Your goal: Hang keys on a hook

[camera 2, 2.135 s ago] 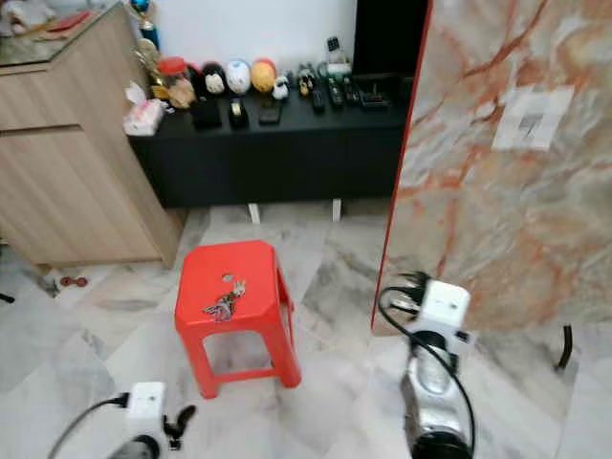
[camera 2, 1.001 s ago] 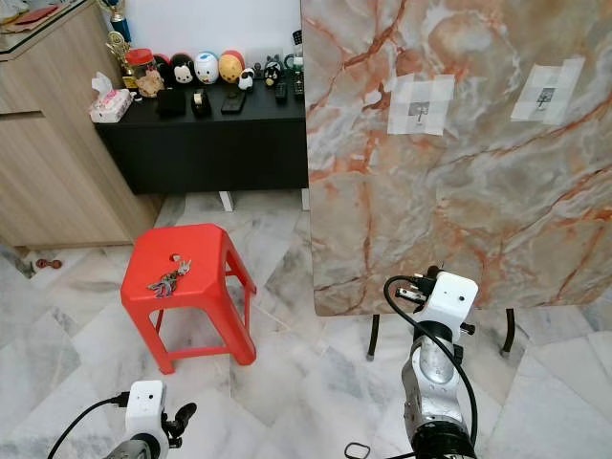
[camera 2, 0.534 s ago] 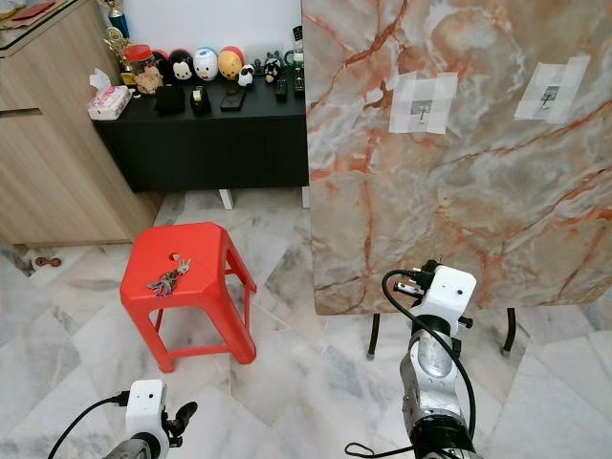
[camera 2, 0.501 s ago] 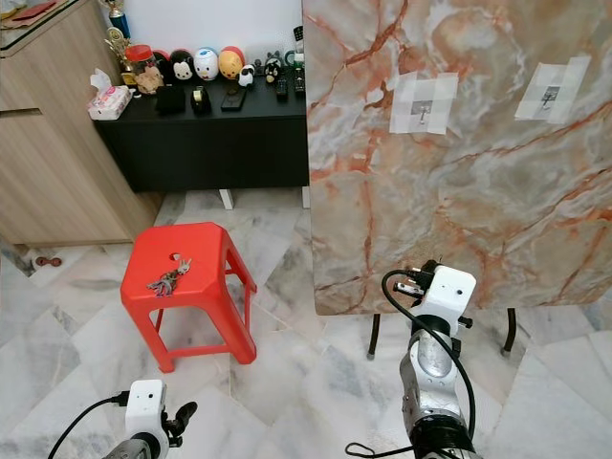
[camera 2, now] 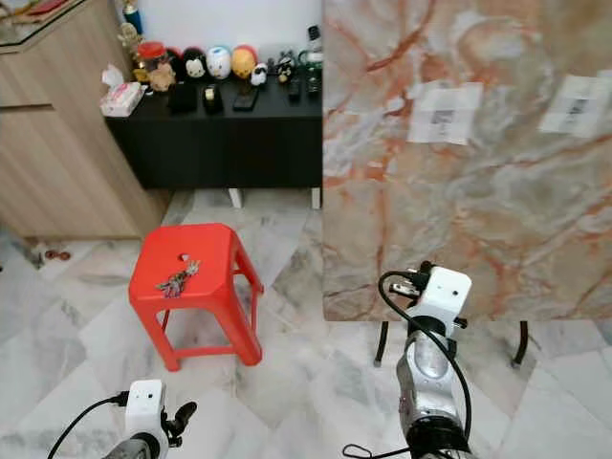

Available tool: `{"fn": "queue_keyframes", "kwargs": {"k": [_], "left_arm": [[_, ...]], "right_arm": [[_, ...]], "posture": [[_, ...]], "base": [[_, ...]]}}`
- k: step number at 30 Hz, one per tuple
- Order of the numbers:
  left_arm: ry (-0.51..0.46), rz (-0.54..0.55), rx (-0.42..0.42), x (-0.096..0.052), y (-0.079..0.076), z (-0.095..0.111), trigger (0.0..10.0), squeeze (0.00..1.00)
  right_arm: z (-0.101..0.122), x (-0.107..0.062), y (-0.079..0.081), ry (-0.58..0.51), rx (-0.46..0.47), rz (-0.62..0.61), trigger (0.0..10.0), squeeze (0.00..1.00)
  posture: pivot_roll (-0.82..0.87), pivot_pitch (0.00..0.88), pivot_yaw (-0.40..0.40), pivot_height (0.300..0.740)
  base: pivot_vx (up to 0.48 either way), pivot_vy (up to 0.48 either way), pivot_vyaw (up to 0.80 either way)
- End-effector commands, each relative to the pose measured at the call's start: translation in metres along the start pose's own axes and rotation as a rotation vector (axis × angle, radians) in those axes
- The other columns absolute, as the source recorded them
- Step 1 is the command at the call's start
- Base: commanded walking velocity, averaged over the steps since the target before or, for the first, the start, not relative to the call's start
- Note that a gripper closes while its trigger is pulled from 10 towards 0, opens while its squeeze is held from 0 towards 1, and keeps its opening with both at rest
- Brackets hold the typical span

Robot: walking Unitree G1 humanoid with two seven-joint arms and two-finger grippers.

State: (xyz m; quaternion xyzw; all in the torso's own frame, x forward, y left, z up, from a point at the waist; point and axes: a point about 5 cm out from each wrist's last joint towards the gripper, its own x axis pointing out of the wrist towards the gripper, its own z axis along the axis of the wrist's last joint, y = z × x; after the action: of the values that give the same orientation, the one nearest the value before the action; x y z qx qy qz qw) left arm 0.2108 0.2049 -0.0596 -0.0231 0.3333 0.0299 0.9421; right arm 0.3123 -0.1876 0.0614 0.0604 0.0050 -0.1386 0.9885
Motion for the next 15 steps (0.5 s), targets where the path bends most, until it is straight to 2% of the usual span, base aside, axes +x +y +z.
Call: {"fn": "queue_keyframes", "kwargs": {"k": [1, 12, 15], "left_arm": [[0.013, 0.005, 0.005, -0.0009, 0.0022, -0.0024, 10.0, 0.0], [0.012, 0.008, 0.009, -0.0012, 0.0022, -0.0029, 10.0, 0.0], [0.013, 0.013, 0.011, -0.0014, 0.0027, -0.0033, 10.0, 0.0]], "right_arm": [[0.0017, 0.0006, 0.0005, -0.007, 0.002, 0.003, 10.0, 0.0], [0.0003, -0.0006, -0.0038, -0.004, 0.003, -0.023, 10.0, 0.0], [0.0004, -0.0009, -0.0043, -0.007, 0.003, -0.03, 10.0, 0.0]], "posture": [[0.11, 0.084, 0.026, 0.74], [0.11, 0.084, 0.025, 0.74], [0.11, 0.085, 0.025, 0.74]], "base": [[0.311, 0.0, 0.0], [0.311, 0.0, 0.0], [0.0, 0.0, 0.0]]}}
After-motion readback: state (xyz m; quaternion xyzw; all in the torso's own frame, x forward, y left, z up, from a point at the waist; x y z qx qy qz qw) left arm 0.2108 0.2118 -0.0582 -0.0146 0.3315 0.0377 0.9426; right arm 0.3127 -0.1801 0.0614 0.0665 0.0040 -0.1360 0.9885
